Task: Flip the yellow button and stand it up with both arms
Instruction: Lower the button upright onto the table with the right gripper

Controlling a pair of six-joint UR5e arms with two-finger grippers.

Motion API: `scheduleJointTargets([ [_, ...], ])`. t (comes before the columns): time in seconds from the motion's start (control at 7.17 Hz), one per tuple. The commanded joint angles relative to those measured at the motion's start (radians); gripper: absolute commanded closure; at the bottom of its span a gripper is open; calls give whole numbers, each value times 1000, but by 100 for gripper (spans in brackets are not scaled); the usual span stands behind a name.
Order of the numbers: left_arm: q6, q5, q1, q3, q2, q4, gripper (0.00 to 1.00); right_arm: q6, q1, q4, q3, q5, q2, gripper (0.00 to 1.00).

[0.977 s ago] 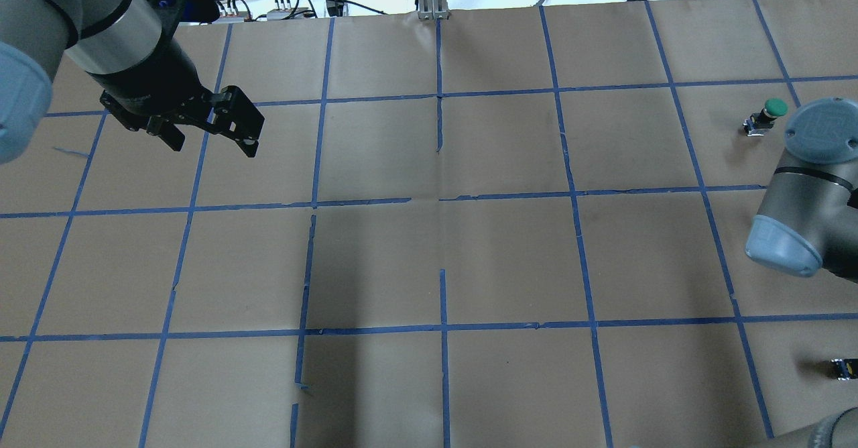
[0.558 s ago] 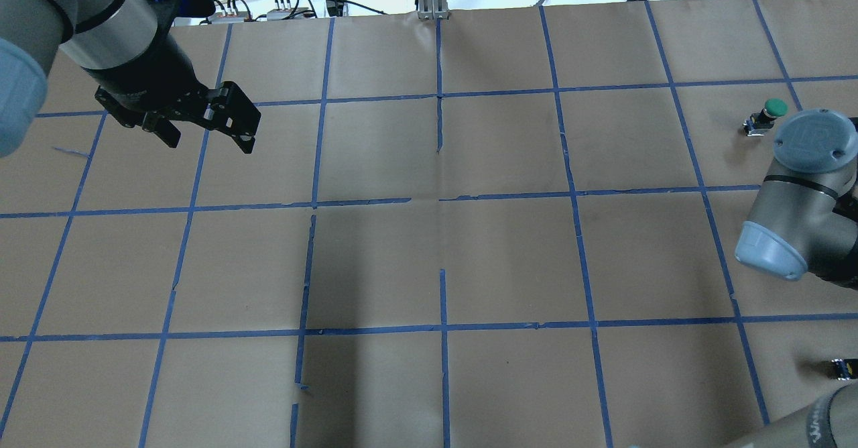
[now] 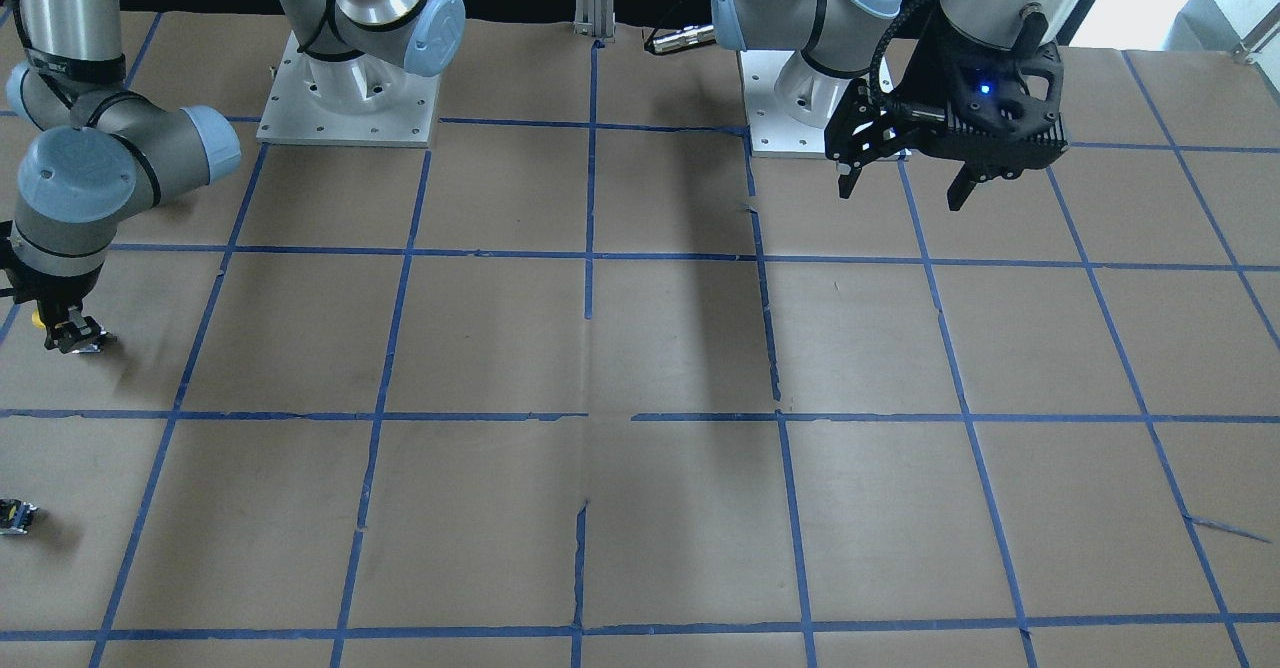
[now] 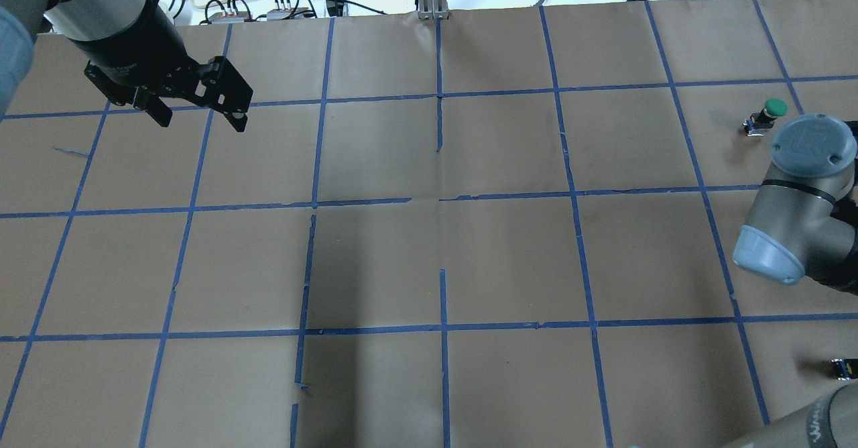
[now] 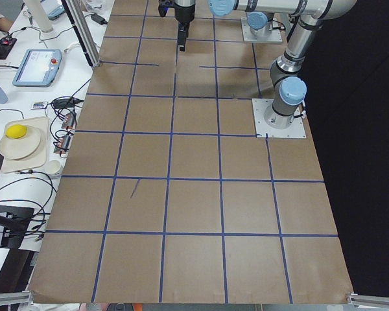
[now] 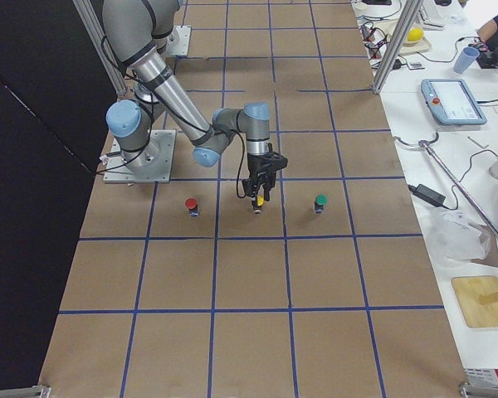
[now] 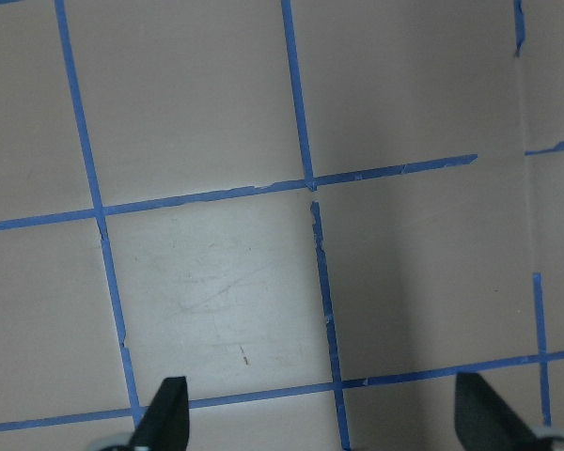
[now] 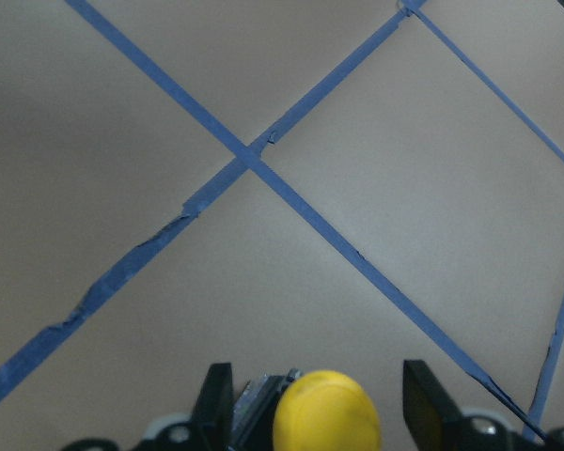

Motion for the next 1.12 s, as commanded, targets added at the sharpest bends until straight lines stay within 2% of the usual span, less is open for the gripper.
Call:
scheduleJointTargets([
  [0.0,-2,3,-1,5,-7,3,0,-89,2,12,-2,-2,-21,0],
  [0.28,-2,1,-1,2,-5,4,0,-93,12,130,-21,22,-90,0],
  [0.42,-2,1,-1,5,-7,4,0,-93,14,240,-53,62,-132,0],
  [0.56,-2,3,-1,0,-5,4,0,-93,15,387,-97,79,-178,0],
  [0.84,-2,3,-1,2,-5,4,0,-93,35,736,-217,178,-282,0],
  [0.98,-2,1,-1,2,-5,4,0,-90,40,871,-264,249,-304,0],
])
